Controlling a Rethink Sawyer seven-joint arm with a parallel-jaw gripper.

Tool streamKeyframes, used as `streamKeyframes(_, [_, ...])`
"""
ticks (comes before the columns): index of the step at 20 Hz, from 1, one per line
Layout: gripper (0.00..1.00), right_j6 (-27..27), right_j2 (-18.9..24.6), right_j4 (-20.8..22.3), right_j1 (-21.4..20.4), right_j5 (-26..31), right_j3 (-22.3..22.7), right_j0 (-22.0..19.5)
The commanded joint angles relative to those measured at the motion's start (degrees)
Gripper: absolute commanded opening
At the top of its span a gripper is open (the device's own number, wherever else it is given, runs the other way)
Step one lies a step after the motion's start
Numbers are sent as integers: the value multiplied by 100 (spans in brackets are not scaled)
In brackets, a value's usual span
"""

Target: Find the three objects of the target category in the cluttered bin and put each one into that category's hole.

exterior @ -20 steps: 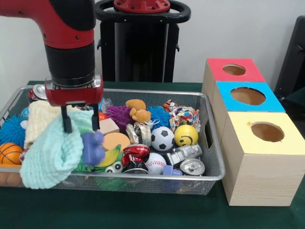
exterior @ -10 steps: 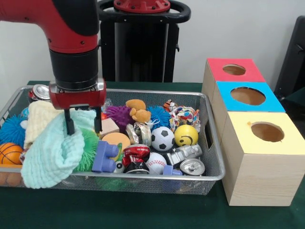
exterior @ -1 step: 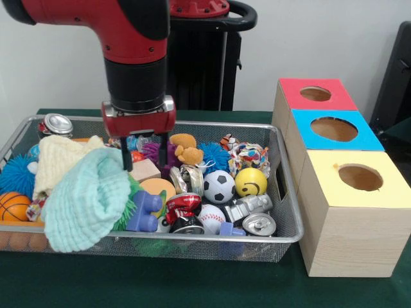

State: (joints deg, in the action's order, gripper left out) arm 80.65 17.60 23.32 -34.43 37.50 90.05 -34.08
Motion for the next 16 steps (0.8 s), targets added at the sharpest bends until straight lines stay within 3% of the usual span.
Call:
streamKeyframes(1, [100,622,32,148,-110,-588,860,177])
streamKeyframes(16, [100,486,-41,190,247,-1032,837,85])
